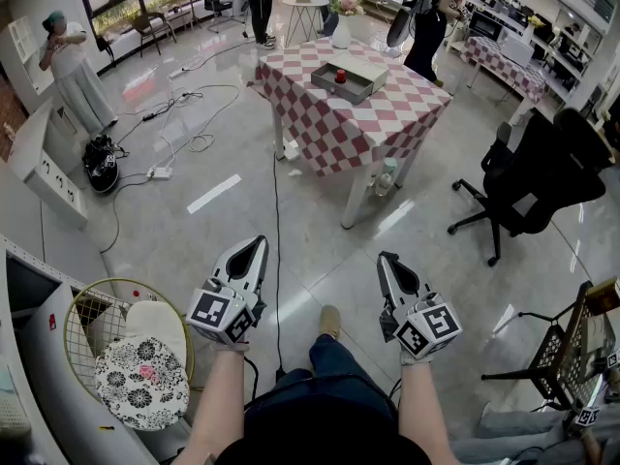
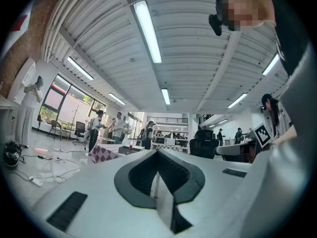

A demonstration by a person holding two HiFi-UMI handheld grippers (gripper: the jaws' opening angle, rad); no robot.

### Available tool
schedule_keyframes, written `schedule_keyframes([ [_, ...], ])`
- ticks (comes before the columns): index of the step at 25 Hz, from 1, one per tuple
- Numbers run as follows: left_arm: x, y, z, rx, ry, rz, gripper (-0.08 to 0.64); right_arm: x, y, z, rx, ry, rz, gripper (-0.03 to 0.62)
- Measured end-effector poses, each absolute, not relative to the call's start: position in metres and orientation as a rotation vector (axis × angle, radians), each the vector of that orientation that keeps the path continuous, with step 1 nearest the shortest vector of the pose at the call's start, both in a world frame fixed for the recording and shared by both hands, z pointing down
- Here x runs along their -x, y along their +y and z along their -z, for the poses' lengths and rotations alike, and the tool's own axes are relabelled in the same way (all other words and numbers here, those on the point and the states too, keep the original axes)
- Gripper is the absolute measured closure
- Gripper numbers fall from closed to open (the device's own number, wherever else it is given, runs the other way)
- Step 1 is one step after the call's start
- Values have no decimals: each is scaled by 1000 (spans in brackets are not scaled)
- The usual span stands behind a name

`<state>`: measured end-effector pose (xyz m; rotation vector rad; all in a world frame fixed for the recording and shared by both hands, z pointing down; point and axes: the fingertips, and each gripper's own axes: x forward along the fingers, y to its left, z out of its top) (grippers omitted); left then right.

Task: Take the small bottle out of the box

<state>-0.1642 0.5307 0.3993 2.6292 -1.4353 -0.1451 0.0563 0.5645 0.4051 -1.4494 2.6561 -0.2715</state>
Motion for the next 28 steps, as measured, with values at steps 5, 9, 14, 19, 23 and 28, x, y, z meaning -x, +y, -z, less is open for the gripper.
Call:
schedule_keyframes([
  [5, 152, 497, -407, -2631, -1427, 124, 557, -64, 530, -413, 1471, 2673, 265, 591],
  [9, 144, 464, -410, -2646, -1417, 112, 557, -68, 495, -419, 1473, 2702, 261, 591],
  [14, 134, 426, -419, -2638, -1411, 125, 557, -76, 453, -422, 1460, 2713, 280, 591],
  [19, 124, 390, -424, -2633, -1416, 121, 557, -82, 414, -424, 1431, 2730, 287, 591],
  [23, 116, 360, -422, -2626, -1431, 108, 557, -88, 385, -426, 1412, 2752, 293, 591],
  [28, 99, 325, -414, -2621, -1452, 95, 557, -103, 347, -424, 1388, 2758, 307, 589],
])
